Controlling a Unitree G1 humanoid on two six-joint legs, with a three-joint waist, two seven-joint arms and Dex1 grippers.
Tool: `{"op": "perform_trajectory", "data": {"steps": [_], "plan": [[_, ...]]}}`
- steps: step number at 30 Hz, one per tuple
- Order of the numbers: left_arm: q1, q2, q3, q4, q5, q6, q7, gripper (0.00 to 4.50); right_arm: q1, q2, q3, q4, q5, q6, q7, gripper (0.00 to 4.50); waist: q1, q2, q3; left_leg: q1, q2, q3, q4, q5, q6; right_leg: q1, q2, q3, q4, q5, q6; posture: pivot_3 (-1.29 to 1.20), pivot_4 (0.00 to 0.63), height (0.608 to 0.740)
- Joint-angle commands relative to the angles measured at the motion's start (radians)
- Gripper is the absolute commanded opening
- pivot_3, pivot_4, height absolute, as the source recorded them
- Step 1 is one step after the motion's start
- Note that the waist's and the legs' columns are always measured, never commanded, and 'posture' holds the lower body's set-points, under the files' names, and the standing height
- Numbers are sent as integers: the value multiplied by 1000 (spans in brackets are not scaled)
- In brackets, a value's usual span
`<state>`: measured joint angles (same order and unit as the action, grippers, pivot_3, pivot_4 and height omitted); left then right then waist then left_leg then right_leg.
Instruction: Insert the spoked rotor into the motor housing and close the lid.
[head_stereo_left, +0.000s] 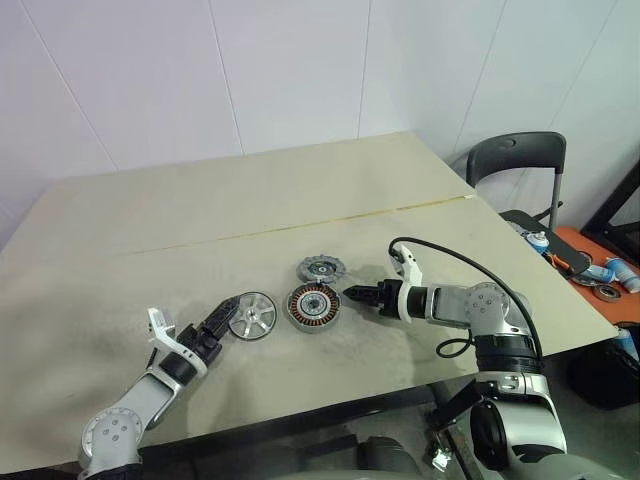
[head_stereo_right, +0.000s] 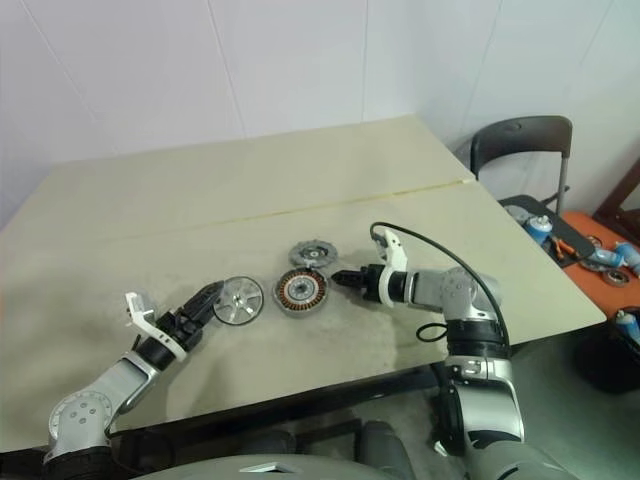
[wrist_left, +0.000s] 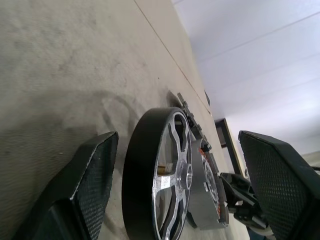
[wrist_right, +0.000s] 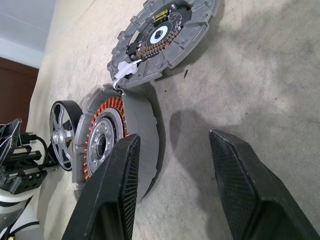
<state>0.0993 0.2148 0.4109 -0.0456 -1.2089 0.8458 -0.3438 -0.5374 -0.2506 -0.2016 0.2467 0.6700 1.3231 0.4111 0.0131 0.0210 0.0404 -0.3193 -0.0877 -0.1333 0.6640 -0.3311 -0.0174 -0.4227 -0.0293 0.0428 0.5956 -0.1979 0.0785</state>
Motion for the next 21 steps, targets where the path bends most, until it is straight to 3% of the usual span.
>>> {"op": "perform_trajectory", "data": {"steps": [1,14,17,21], "plan": [[12,-12,-66,-21,1,65,9,4097,-7,-3,9,-33,-6,-17,7,2301,-1,0,0,0,0,0,0,0,0,0,0,0,0,0,0,0,0,740],[43,-14,-48,-38,12,94,45,4097,24,2,30,-66,-4,-24,8,2301,-2,0,0,-1,0,0,-1,-2,2,-1,0,0,-1,-1,3,0,0,740],[47,-14,-34,-28,15,84,49,3558,24,3,32,-66,-6,-25,7,2328,-3,0,0,-1,0,0,-2,-2,2,-1,0,0,-1,-1,4,0,0,740],[56,-16,-22,-35,-10,94,44,2222,23,3,35,-57,-9,-33,9,2328,-9,0,0,-1,0,1,-2,-2,3,-2,0,1,-1,-1,4,0,0,740]]}}
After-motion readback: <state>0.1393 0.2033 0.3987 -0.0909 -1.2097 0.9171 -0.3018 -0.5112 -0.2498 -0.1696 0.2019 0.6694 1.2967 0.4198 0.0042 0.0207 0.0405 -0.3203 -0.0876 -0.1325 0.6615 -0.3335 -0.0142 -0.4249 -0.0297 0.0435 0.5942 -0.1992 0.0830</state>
